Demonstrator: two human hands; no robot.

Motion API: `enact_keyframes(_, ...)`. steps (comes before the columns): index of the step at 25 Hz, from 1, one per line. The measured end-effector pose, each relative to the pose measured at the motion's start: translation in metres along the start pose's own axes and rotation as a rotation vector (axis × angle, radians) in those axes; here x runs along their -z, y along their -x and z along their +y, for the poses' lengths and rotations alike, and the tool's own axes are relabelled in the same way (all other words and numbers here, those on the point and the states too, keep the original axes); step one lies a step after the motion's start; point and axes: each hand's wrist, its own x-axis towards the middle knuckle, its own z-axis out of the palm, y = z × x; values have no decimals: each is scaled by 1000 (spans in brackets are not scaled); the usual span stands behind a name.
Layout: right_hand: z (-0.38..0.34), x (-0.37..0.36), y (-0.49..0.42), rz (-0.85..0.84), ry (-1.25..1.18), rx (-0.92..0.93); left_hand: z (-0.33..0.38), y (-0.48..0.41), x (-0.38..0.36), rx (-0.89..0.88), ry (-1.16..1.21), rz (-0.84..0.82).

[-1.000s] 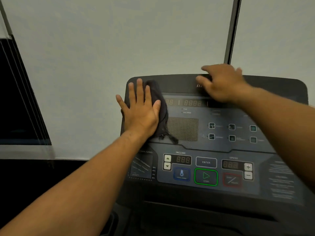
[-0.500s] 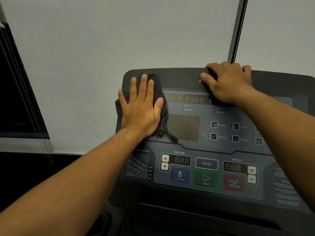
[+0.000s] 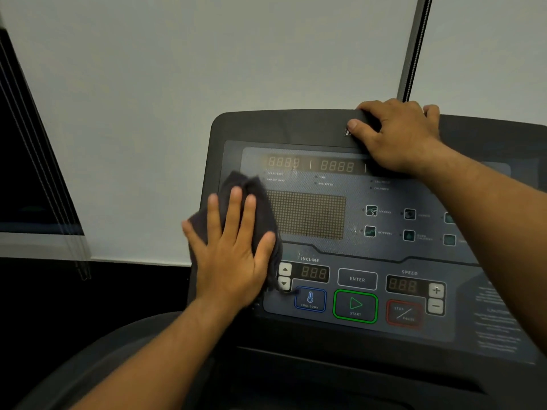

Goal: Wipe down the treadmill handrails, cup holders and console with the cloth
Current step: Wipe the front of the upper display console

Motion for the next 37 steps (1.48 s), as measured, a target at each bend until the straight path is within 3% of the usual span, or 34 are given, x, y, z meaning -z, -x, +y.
enact_keyframes(3, -1, -2, 0, 15, 26, 6, -7, 13, -2, -35, -39, -23)
enact_keyframes(11, -3, -5, 2, 38, 43, -4, 15, -113, 24, -113, -68, -23)
enact_keyframes(16, -3, -4, 3, 28, 41, -12, 19, -30, 4, -193, -34, 66)
enact_keyframes(19, -5, -3, 5, 9, 38, -20, 19, 23, -7, -290, -91, 40)
enact_keyframes(22, -6, -2, 5, -1, 36, -32, 19, -34, 1, -355, -108, 61)
enact_keyframes(27, -7, -5, 6, 1, 34, -43, 45, -117, 16, -301, -123, 54)
enact_keyframes(32, -5, -4, 5, -5, 28, -29, 36, -45, 1, -246, -36, 81)
enact_keyframes(37, -5, -3, 7, -2, 27, -37, 15, 60, -14, -198, -47, -4)
